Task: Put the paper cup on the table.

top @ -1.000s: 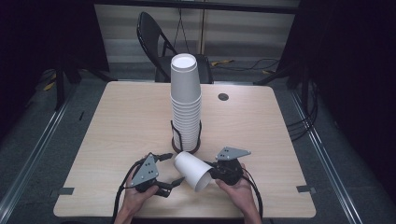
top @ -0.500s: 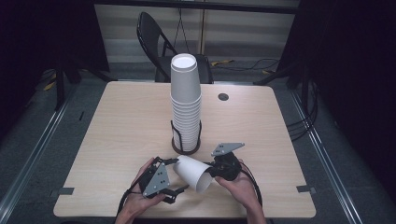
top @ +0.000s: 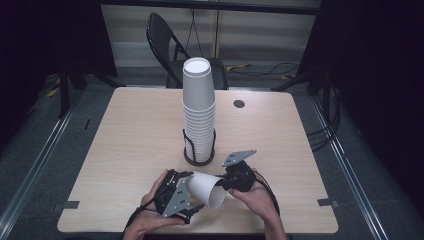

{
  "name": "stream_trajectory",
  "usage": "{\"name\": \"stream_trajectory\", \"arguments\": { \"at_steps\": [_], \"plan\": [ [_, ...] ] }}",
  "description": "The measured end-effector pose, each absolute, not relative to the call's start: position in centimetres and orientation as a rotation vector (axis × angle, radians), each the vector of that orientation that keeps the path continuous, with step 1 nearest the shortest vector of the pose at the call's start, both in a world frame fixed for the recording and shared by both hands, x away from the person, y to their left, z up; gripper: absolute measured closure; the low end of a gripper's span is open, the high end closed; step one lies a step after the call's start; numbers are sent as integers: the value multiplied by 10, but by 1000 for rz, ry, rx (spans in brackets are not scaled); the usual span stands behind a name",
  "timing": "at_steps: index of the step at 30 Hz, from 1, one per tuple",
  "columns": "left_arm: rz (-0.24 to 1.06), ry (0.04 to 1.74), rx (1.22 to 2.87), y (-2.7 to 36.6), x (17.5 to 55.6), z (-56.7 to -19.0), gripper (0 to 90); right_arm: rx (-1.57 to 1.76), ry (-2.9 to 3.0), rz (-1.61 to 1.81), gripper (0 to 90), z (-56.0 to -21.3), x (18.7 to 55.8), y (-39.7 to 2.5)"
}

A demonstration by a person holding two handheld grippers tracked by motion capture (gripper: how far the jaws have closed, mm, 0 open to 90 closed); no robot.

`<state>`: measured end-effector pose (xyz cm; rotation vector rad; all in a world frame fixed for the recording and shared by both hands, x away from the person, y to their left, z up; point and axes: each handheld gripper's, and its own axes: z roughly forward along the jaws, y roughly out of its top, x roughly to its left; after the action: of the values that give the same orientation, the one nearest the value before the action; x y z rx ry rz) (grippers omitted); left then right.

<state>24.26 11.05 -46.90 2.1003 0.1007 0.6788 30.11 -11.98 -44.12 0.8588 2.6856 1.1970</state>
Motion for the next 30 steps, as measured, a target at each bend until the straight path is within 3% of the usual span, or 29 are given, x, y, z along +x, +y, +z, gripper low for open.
{"name": "stream_trajectory", "arguments": {
  "at_steps": [9,30],
  "plan": [
    [800,12,2163,91,233,-466,59,828,2712,1228,881,-438,301,-112],
    [795,4,2130,80,235,-459,77,845,2706,1283,890,-439,304,-104]
  ]
}}
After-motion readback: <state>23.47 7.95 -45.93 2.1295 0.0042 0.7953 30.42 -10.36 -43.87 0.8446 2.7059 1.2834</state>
